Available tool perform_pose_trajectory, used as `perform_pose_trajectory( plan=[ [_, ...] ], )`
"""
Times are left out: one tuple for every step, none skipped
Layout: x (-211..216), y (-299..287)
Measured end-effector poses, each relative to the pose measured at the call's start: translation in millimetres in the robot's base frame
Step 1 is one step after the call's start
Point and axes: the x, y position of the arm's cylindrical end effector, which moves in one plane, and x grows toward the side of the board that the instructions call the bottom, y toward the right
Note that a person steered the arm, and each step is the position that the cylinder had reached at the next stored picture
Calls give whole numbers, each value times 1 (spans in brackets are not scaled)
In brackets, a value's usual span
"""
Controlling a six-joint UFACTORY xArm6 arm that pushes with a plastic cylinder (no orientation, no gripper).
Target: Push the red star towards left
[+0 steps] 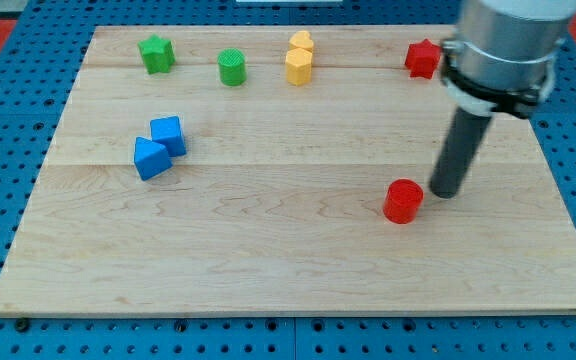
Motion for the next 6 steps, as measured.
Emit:
perform_pose_trajectory(
  plan=[
    [0, 9],
    [7, 8],
    [22, -9],
    [22, -9],
    [22, -11],
    [22, -31]
  ],
)
